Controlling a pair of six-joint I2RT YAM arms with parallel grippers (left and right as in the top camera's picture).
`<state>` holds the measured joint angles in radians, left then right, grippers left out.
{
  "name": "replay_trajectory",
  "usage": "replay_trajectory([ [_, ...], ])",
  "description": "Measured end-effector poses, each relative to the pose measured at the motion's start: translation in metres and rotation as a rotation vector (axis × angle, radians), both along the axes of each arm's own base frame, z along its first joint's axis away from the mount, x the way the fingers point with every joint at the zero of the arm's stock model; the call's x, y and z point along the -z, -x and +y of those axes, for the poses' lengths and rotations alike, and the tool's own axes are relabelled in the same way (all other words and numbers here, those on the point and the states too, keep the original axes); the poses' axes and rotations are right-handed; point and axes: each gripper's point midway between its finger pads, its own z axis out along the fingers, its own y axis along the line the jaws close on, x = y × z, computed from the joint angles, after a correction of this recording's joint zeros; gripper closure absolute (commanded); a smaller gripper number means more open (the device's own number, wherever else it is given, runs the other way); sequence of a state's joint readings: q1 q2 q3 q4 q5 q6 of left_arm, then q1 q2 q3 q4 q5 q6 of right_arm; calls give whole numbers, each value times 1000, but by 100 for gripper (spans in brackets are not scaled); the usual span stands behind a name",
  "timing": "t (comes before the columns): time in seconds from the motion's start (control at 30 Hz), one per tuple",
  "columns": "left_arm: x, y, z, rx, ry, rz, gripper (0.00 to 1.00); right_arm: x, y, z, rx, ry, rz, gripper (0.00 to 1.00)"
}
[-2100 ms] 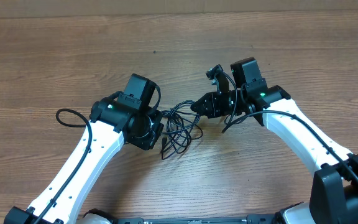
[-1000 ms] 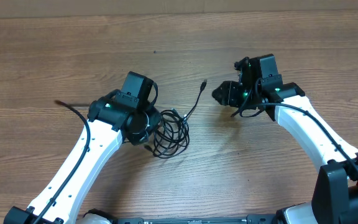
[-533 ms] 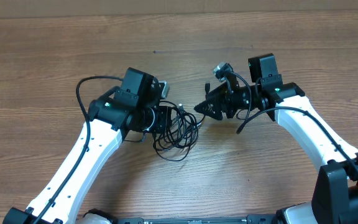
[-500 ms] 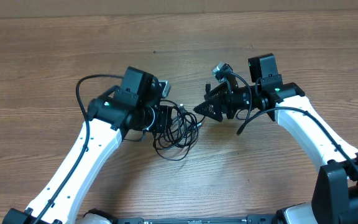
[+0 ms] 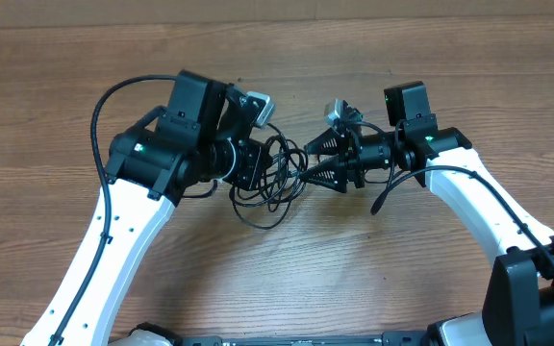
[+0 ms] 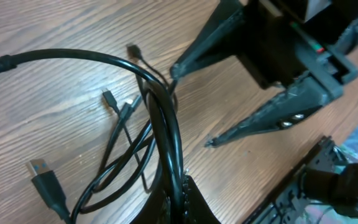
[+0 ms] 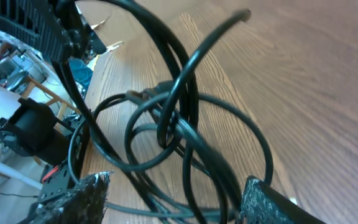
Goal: Untangle cables
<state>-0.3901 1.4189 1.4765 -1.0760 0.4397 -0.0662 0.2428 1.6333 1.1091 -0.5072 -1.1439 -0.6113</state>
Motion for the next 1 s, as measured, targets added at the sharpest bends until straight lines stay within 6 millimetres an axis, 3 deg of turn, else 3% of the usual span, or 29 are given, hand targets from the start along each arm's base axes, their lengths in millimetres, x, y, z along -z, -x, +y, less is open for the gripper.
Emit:
replay_trajectory([
  [0.23,-5,8,-10,70,53,6,96,-7,-2,2,-29,-32,-81,43],
  [0.37,-6,9,-11,81,60,3,96,-10,0,3,-43,-50,-78,59],
  [0.67,-10,4,-14,85,75,-22,96,-11,13,15,-90,-61,-61,65],
  [0.8,-11,3,-15,86,81,-30,96,-10,21,23,-119,-59,-54,78],
  [1.0,-10,-1,-11,50,62,-33,96,-9,24,25,-125,-54,-40,90],
])
